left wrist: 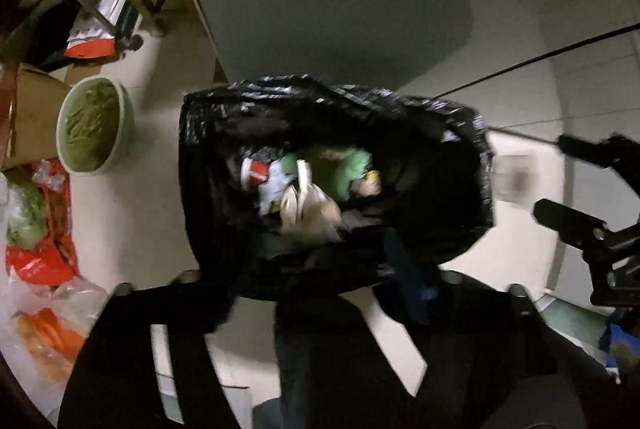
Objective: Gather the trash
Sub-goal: 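Carry the lid and garlic down and release them into the black trash bag, then grasp the clear plastic toothpick box with the left tool while the right tool grasps an orange snack bar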
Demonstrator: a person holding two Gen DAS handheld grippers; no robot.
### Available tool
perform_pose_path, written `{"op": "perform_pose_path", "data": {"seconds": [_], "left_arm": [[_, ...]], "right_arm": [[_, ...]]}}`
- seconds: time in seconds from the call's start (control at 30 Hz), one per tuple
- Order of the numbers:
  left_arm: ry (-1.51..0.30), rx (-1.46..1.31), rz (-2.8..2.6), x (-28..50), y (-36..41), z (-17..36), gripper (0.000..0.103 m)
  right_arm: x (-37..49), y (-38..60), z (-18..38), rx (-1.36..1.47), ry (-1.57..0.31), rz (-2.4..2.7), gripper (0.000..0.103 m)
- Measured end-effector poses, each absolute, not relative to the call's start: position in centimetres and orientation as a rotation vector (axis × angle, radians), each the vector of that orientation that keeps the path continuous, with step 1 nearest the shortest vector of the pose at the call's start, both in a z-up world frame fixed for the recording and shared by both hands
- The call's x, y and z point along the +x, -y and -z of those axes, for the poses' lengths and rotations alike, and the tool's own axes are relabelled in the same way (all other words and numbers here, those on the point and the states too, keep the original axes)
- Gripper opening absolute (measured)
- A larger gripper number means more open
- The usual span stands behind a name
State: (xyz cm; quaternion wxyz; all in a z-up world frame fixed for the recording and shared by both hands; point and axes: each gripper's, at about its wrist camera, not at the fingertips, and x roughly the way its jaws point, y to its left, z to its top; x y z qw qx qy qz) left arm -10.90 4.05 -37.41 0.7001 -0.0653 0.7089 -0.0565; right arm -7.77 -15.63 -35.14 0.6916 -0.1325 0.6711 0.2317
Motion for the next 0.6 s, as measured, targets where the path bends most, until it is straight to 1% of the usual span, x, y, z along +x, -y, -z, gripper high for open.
{"op": "perform_pose_path", "data": {"seconds": [0.07,0.17,0.23,0.3,0.33,0.43,0.47,0.5,0.53,0.6], "left_arm": [[-1.597,-0.125,0.109,-10.9,-4.5,37.7,0.076],[-1.585,-0.132,0.098,-10.9,-5.3,36.8,0.076],[-1.565,-0.146,0.099,-10.9,-5.9,35.4,0.076],[-1.515,-0.164,0.111,-10.8,-5.8,33.2,0.076],[-1.477,-0.173,0.123,-10.8,-5.9,31.4,0.076],[-1.336,-0.205,0.162,-10.8,-6.0,24.9,0.076],[-1.284,-0.214,0.177,-10.7,-5.9,22.6,0.079],[-1.226,-0.218,0.193,-10.5,-5.8,20.2,0.086],[-1.144,-0.215,0.207,-10.2,-5.5,17.1,0.088],[-0.977,-0.192,0.239,-8.7,-5.0,11.6,0.088]], "right_arm": [[-7.7,16.0,35.4,-0.283,-1.517,-0.505,0.079],[-7.7,16.7,34.5,-0.253,-1.508,-0.493,0.079],[-7.6,16.9,33.2,-0.229,-1.497,-0.497,0.080],[-7.1,16.8,30.6,-0.188,-1.461,-0.525,0.080],[-6.8,16.8,29.3,-0.169,-1.436,-0.548,0.080],[-6.1,16.5,21.9,-0.119,-1.299,-0.650,0.080],[-6.0,16.5,19.5,-0.097,-1.253,-0.676,0.082],[-5.8,16.6,17.8,-0.081,-1.216,-0.690,0.085],[-5.6,16.7,15.1,-0.057,-1.151,-0.709,0.088],[-5.4,17.2,12.1,-0.032,-1.074,-0.716,0.091]]}}
